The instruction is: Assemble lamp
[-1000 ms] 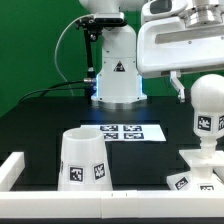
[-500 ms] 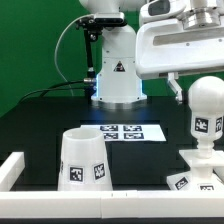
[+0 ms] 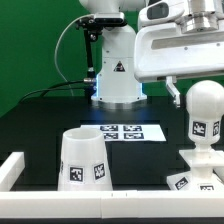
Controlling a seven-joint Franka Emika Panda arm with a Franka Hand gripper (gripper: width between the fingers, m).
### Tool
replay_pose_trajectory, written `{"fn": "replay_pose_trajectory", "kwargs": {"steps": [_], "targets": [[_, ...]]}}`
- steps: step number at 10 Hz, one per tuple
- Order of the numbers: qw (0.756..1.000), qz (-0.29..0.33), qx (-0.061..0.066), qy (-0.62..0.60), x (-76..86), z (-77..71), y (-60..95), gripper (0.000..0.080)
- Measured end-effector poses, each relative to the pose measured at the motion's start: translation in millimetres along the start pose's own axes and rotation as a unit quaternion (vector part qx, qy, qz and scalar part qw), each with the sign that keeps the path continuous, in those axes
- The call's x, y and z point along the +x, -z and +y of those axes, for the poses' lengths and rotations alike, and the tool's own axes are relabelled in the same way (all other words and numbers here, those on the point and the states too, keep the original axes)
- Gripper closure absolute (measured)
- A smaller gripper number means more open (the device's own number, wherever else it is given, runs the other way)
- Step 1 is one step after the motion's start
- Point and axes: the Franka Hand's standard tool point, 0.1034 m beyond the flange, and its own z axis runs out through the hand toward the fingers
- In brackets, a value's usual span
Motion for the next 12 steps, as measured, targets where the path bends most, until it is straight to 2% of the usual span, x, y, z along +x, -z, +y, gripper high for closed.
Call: {"fn": "replay_pose_trajectory", "kwargs": {"steps": [3, 8, 9, 11, 12], "targets": [[1.0, -0.006, -0.001, 0.004, -8.8, -2.4, -9.3, 0.0223], [1.0, -0.001, -0.001, 0.005, -7.8, -3.2, -9.8, 0.0223], [1.0, -0.001, -0.001, 0.005, -7.8, -3.2, -9.8, 0.0127], [1.0, -0.005, -0.001, 0.006, -8.6, -2.7, -10.1, 0.0108], [0.999, -0.044, -0.008, 0.004, -12.7, 0.8, -10.7, 0.0101]]}}
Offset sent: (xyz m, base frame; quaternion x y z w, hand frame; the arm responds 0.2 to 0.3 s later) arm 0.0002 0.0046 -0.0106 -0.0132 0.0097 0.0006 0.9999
